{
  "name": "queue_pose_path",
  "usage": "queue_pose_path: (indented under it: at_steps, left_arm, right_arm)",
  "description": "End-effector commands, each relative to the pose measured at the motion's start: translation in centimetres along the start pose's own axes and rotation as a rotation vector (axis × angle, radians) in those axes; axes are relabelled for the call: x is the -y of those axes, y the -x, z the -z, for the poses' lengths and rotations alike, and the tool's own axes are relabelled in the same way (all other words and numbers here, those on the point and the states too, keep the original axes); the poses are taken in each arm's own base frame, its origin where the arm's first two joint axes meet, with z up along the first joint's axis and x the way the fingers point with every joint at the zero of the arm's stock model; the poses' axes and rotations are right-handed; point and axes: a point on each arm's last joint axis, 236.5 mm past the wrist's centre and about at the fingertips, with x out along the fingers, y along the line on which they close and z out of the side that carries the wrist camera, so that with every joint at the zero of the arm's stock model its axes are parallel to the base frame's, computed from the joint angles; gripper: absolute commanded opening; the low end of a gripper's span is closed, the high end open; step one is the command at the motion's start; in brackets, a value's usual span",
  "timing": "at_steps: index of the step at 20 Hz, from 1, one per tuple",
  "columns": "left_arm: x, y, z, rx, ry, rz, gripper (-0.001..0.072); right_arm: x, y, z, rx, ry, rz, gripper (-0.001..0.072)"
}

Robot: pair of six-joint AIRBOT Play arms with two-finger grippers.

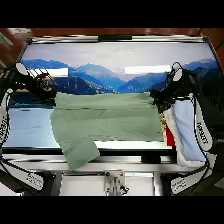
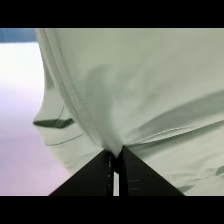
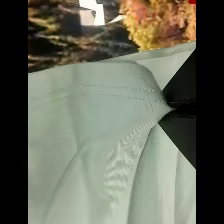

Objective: Fold the shirts.

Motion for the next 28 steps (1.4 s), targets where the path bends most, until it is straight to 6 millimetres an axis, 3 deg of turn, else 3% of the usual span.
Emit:
queue_pose_path:
  at_steps: [1, 8, 9, 10, 11, 15, 16, 17, 19, 20, 24, 25, 28]
  left_arm:
    - [0.0, -1.6, 1.6, -0.066, 0.018, 0.005, 0.0037]
    - [0.4, -1.8, 1.2, -0.053, 0.011, -0.001, 0.0037]
    - [0.3, -1.8, 1.2, -0.052, 0.011, -0.001, 0.004]
    - [0.3, -1.8, 1.1, -0.048, 0.01, -0.002, 0.0143]
    - [0.4, -1.6, 1.1, -0.043, 0.008, -0.002, 0.0328]
    - [0.8, 1.4, 1.3, 0.028, 0.002, -0.008, 0.0355]
    - [0.9, 2.4, 1.7, 0.038, 0.011, -0.005, 0.0506]
    - [1.1, 3.2, 2.5, 0.035, 0.019, 0.002, 0.0671]
    - [1.9, 3.7, 5.0, 0.015, 0.038, 0.053, 0.0665]
    - [2.9, 3.0, 7.0, -0.008, 0.046, 0.113, 0.0658]
    - [2.9, -3.2, 16.1, -0.024, 0.137, 0.162, 0.0638]
    - [2.8, -4.3, 18.1, -0.031, 0.155, 0.174, 0.0565]
    - [2.8, -6.2, 22.2, -0.041, 0.189, 0.215, 0.0547]
  right_arm:
    - [0.2, -0.1, 1.9, -0.085, -0.003, 0.007, 0.0077]
    - [0.4, -1.3, 3.2, -0.162, -0.011, 0.009, 0.0078]
    - [0.3, -1.5, 3.4, -0.173, -0.013, 0.002, 0.0115]
    - [0.2, -1.4, 3.5, -0.176, -0.003, -0.004, 0.0284]
    - [0.0, -1.0, 3.8, -0.186, 0.039, -0.014, 0.0496]
    - [2.4, 2.6, 5.3, -0.211, 0.111, 0.058, 0.0511]
    - [3.3, 4.0, 5.5, -0.199, 0.115, 0.089, 0.0511]
    - [4.1, 5.5, 5.8, -0.188, 0.122, 0.114, 0.0511]
    - [6.3, 7.9, 6.1, -0.156, 0.135, 0.167, 0.0511]
    - [7.3, 8.7, 6.5, -0.147, 0.125, 0.18, 0.0511]
    - [8.6, 9.3, 9.9, -0.142, 0.097, 0.105, 0.0511]
    - [8.7, 9.3, 10.4, -0.129, 0.093, 0.094, 0.0511]
    - [8.3, 9.2, 10.7, -0.096, 0.086, 0.07, 0.0511]
